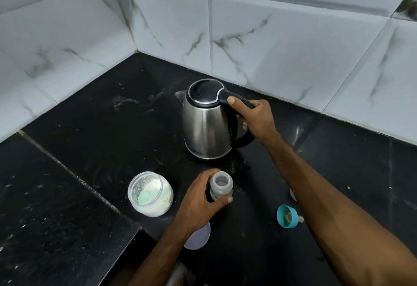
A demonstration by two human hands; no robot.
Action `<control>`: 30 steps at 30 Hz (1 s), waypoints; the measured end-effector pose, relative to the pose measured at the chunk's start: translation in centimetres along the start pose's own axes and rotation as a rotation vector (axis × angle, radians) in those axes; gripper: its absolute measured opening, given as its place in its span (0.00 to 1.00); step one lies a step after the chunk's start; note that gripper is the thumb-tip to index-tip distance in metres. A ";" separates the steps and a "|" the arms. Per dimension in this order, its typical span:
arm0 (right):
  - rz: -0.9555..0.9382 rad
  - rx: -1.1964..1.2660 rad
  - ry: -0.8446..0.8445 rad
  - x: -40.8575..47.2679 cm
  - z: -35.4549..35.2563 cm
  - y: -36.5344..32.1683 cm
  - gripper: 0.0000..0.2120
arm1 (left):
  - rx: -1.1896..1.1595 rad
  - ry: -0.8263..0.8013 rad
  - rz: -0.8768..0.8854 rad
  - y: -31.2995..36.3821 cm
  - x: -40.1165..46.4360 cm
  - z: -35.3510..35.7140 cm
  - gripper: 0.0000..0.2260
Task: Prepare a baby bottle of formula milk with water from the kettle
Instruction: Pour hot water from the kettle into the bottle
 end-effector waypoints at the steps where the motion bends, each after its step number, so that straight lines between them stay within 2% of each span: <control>1: -0.010 -0.005 0.001 -0.1 -0.2 -0.1 0.31 | 0.001 0.004 0.000 0.0 0.1 0.0 0.27; 9: -0.054 -0.036 0.022 -1.3 -2.8 -1.3 0.31 | -0.004 0.018 0.007 -0.5 0.2 0.3 0.29; 17: -0.125 -0.099 0.069 -3.3 -7.9 -4.3 0.33 | -0.018 0.003 0.042 -0.4 0.1 0.2 0.23; 30: -0.196 -0.339 -0.053 -5.4 -12.3 -6.8 0.35 | -0.050 -0.015 0.048 -0.4 0.1 -0.1 0.24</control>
Point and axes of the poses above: each hand's wrist, its own x-axis towards the middle knuckle, its own z-axis out of the palm, y = z × x, the point moved 5 cm from there along x, towards the middle knuckle, and after that the axes turned 8 degrees about -x, right-handed, at the moved point
